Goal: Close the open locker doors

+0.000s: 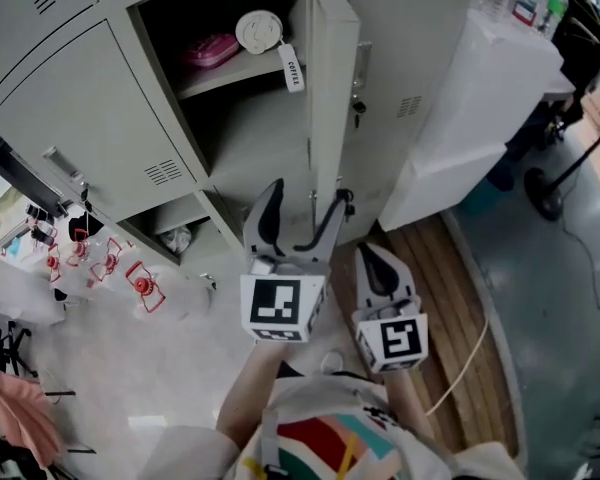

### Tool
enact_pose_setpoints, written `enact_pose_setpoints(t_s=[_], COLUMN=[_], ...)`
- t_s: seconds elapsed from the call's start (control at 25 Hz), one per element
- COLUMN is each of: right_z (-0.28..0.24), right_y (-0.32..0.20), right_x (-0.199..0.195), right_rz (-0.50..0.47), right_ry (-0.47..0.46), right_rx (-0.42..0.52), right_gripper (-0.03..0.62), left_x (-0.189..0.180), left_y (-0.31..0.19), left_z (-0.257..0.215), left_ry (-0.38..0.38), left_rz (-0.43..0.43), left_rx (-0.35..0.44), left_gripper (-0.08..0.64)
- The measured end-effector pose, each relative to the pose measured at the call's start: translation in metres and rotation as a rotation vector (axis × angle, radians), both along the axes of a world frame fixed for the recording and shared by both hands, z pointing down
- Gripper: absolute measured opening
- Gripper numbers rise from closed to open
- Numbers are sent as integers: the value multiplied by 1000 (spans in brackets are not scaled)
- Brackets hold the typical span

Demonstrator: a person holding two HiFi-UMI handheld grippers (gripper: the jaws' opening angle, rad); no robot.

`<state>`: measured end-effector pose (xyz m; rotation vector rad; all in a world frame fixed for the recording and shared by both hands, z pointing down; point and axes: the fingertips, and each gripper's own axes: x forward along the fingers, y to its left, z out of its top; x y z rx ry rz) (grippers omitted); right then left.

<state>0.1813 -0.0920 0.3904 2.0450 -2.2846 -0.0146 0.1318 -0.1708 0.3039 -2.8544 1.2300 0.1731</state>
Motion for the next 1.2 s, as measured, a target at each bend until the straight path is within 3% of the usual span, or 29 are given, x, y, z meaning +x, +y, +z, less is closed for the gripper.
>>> enact_pose_setpoints(t_s=[0.52, 1.2], right_z=[-8, -7], right_y=[-38, -77], right_x=[-76, -115], right_rz=[-85, -75], right_ry=[41, 47], right_rx=[10, -9], right_gripper=[5, 5], left_x=[-97, -147], left_y=[-60, -113], left_z=[-5, 2], left_ry=[-65, -98], left_rz=[-143, -223], left_rx=[53, 38], left_gripper=[327, 304])
